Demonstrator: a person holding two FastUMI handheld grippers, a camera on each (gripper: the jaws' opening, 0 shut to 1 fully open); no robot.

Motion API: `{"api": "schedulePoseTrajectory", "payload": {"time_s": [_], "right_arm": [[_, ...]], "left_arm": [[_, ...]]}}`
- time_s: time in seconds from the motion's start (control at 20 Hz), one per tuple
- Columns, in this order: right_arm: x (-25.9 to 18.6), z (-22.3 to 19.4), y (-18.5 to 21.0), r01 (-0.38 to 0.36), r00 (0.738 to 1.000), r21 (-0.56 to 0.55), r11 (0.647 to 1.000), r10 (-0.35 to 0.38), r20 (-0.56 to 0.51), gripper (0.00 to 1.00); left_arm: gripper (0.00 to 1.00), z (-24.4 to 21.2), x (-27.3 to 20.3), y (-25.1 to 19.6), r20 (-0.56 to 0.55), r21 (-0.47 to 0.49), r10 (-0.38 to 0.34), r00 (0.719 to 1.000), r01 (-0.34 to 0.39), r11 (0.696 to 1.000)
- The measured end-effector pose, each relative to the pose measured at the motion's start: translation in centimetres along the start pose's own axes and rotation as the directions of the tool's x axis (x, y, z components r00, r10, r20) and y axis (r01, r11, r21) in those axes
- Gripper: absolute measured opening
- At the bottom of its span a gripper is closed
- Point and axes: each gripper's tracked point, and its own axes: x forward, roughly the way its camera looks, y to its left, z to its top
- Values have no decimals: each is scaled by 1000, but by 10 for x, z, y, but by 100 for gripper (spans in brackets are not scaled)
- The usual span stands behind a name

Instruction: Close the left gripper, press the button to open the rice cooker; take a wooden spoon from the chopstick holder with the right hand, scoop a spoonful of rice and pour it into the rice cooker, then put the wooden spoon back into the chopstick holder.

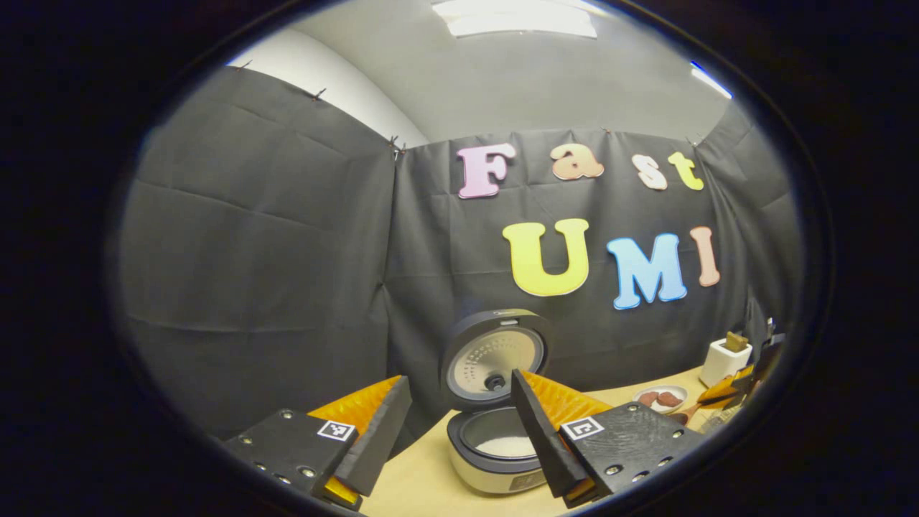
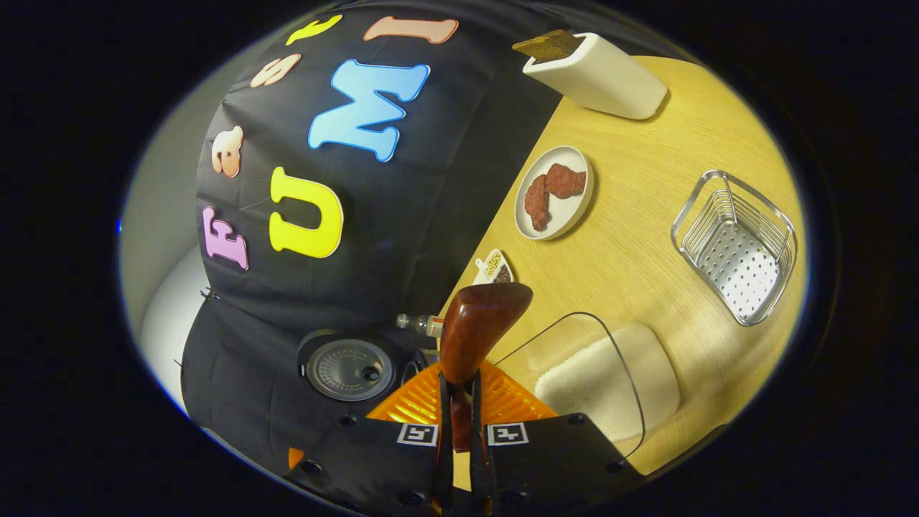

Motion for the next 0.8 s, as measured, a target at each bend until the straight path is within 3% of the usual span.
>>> {"api": "schedulePoseTrajectory", "payload": {"time_s": [0.35, 0.7, 0.75, 0.8], "right_arm": [[26, -6, 61, -80, 997, -64, 995, 80, -9, 11], [78, -39, 113, -148, 987, -91, 985, 141, -80, 11], [85, -45, 119, -155, 985, -99, 983, 147, -90, 7], [92, -51, 125, -162, 984, -109, 981, 151, -99, 10]], "left_arm": [[87, -10, 1, 16, -14, -2, 23, 1000, -23, 1000], [87, -24, 8, 42, -34, -13, 56, 998, -56, 998], [87, -28, 10, 46, -38, -16, 62, 997, -62, 998], [87, -29, 12, 51, -40, -19, 67, 997, -67, 998]]}}
